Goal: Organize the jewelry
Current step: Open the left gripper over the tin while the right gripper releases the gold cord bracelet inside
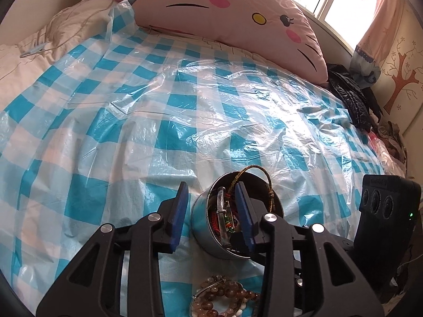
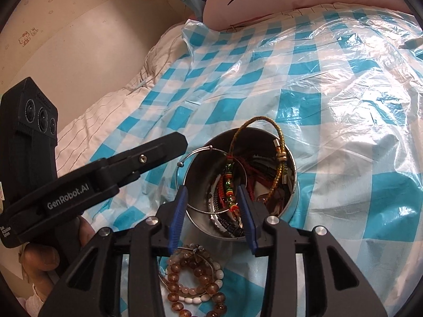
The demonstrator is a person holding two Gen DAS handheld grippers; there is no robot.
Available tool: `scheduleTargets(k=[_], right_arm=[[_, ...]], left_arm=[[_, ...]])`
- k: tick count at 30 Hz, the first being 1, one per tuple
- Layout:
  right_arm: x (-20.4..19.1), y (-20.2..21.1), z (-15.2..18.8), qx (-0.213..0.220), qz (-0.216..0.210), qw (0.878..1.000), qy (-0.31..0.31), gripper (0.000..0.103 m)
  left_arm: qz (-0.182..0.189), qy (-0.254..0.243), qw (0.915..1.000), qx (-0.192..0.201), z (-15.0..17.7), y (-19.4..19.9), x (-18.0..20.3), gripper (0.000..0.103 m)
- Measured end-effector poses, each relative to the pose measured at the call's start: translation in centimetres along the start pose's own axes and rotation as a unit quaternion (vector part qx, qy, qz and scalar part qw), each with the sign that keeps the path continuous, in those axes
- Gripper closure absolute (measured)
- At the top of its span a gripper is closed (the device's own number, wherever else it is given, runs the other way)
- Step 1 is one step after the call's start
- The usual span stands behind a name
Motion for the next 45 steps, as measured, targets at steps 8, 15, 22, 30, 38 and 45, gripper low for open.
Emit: scheduleTargets(k=[8, 15, 22, 30, 38, 45], right_arm=[[0.1, 2.3, -2.8, 0.079, 0.027, 0.997, 0.004, 0.058], [3.7, 0.5, -5.3, 0.069, 0.076, 0.994, -0.029, 0.057], [1.7, 0.7, -4.5, 0.059, 0.052, 0.997, 0.026, 0.089], [-1.3, -0.3, -0.6, -0.002, 0.004, 0.998, 0.062, 0.092], [-3.6, 0.6, 0.6, -0.004, 0.007, 0.995, 0.1, 0.077], [-2.4, 1.2, -0.9, 0.037, 0.022, 0.998, 0.055, 0.065]], left_arm=[[0.012, 0.03, 0.9992, 0.022, -0.5, 1.2, -0.7, 0.056], [0.004, 0.032, 0.9992, 0.023, -0.4, 1.5, -1.3, 0.056], [0.004, 0.037, 0.9991, 0.021, -0.1, 1.6, -1.7, 0.055], [-0.012, 0.047, 0.9987, 0.019, 0.1, 2.3, -2.4, 0.054], [-0.022, 0.057, 0.998, 0.018, 0.3, 2.5, -2.9, 0.05], [-0.032, 0.055, 0.9978, 0.018, 0.5, 2.5, -3.0, 0.05]])
Point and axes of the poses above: each gripper's, at about its wrist camera, not at the fingertips, and y roughly against the way its jaws point, x to its right, z to its underside, the point moved 4 cm from there along -y, roughly the way its jaws point, and after that the axes turned 1 degree about y, right-handed, at the moved point
